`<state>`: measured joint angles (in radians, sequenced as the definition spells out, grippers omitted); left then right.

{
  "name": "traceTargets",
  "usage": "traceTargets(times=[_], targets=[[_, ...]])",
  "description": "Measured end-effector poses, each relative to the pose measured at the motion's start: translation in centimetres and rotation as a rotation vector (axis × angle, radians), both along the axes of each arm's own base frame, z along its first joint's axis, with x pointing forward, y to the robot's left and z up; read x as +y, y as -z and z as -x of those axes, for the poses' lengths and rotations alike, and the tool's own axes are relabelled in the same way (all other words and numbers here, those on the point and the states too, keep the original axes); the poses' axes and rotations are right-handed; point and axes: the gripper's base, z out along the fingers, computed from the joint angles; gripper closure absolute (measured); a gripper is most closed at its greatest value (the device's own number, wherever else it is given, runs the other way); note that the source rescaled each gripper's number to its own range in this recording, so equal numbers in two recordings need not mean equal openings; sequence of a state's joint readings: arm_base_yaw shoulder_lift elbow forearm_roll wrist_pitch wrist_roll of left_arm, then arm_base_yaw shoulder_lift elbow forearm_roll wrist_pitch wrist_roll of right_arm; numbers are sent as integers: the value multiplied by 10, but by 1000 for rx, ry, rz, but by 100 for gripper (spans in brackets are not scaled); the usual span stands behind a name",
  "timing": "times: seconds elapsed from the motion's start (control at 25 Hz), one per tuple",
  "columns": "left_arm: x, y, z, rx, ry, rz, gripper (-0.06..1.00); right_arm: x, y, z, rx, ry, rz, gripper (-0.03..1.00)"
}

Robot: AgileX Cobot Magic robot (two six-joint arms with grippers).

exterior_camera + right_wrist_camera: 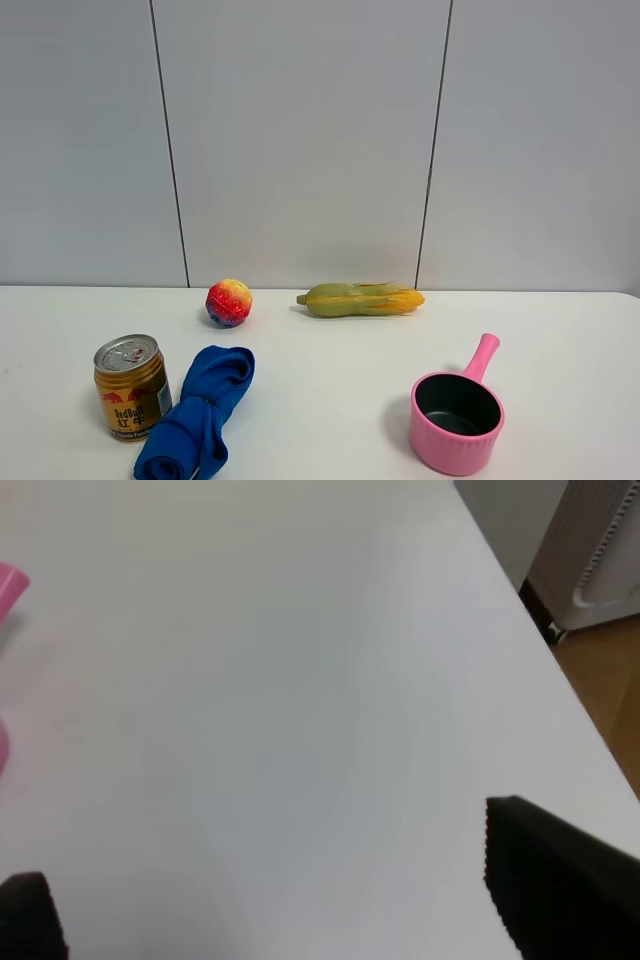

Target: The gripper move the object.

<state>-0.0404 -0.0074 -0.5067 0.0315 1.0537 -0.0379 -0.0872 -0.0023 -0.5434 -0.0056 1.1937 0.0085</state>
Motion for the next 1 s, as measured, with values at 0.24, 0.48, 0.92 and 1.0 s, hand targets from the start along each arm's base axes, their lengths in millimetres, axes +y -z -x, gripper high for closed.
traceTargets(times=[0.24,0.48,0.92,1.0], targets=[[0,0,0,0,0,0,-6,-2,2,-9,-66,5,14,33],[0,0,0,0,0,0,-6,-2,3,-10,-74,8,19,23],[0,0,0,0,0,0,-6,-5,2,-10,-75,46,16,10],[0,0,0,0,0,0,-6,-5,2,-10,-76,49,11,10]])
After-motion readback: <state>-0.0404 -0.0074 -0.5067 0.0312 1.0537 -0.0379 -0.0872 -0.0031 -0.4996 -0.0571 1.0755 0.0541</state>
